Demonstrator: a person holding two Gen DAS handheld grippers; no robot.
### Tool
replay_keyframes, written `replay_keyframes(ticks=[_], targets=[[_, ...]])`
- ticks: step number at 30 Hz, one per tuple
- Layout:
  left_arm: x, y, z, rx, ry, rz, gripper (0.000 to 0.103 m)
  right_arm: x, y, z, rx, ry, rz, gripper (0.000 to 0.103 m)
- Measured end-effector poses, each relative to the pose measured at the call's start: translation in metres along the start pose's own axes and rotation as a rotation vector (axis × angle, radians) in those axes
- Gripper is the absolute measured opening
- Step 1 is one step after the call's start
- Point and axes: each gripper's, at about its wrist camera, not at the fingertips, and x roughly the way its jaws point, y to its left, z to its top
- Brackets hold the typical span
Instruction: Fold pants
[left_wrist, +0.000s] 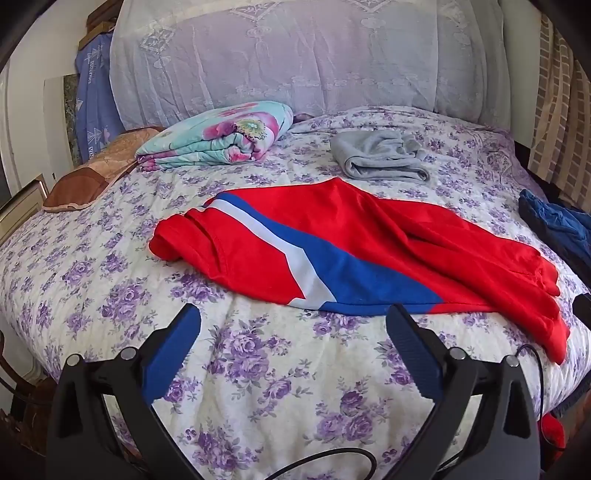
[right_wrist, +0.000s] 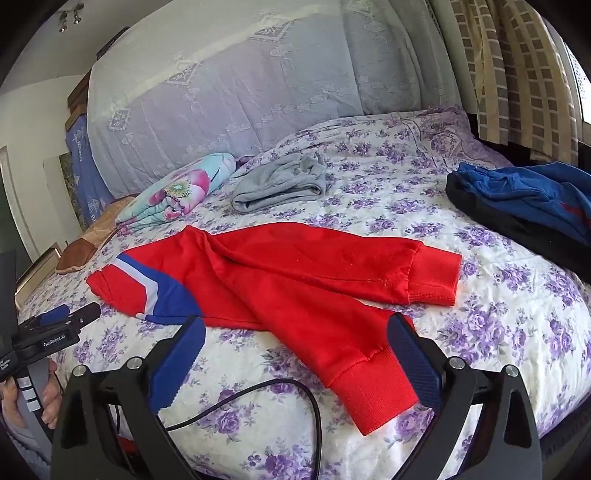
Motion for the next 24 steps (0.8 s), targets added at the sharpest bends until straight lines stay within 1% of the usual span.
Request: replay_keyframes(ticks=[24], targets=[[0.0001,-0.0018,-0.0029,0.003,-0.002,0.004,0.098,-0.0010,0.0006,0.0012,-0.003,0.002,0.002,0.099]])
